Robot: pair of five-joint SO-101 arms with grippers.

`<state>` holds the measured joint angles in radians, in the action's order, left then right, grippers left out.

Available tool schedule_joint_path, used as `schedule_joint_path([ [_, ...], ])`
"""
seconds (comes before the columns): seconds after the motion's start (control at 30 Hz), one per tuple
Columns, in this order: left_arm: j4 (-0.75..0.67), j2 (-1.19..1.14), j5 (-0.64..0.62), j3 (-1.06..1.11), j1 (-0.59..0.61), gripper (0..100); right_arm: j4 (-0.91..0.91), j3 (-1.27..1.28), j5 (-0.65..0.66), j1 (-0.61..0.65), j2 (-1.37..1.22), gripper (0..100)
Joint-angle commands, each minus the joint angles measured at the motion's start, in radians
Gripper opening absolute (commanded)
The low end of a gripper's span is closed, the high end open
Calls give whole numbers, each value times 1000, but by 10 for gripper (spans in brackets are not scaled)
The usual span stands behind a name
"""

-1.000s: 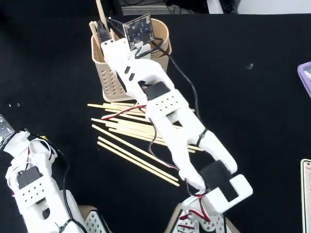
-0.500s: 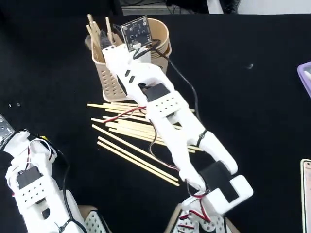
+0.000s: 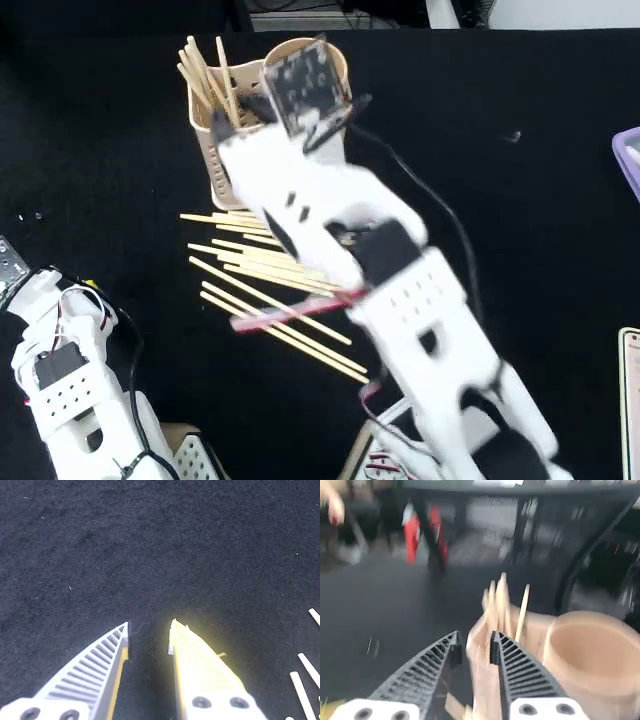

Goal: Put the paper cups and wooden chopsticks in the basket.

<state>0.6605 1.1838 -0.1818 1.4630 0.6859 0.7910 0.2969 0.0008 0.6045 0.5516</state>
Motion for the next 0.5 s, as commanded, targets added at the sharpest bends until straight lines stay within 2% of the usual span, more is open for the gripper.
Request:
schedule_joint_path([
  [0.0,-18,15,-8,-42,-13,145,334,61,-3,21,127,110],
  [0.1,-18,15,-8,-42,-13,145,385,232,6,23,193,110],
  [0.2,-18,15,-8,-42,-13,145,305,464,115,38,249,110],
  [0.33,-18,15,-8,-42,-13,145,176,739,193,153,269,110],
  [0.47,-18,15,-8,-42,-13,145,115,823,193,238,226,110],
])
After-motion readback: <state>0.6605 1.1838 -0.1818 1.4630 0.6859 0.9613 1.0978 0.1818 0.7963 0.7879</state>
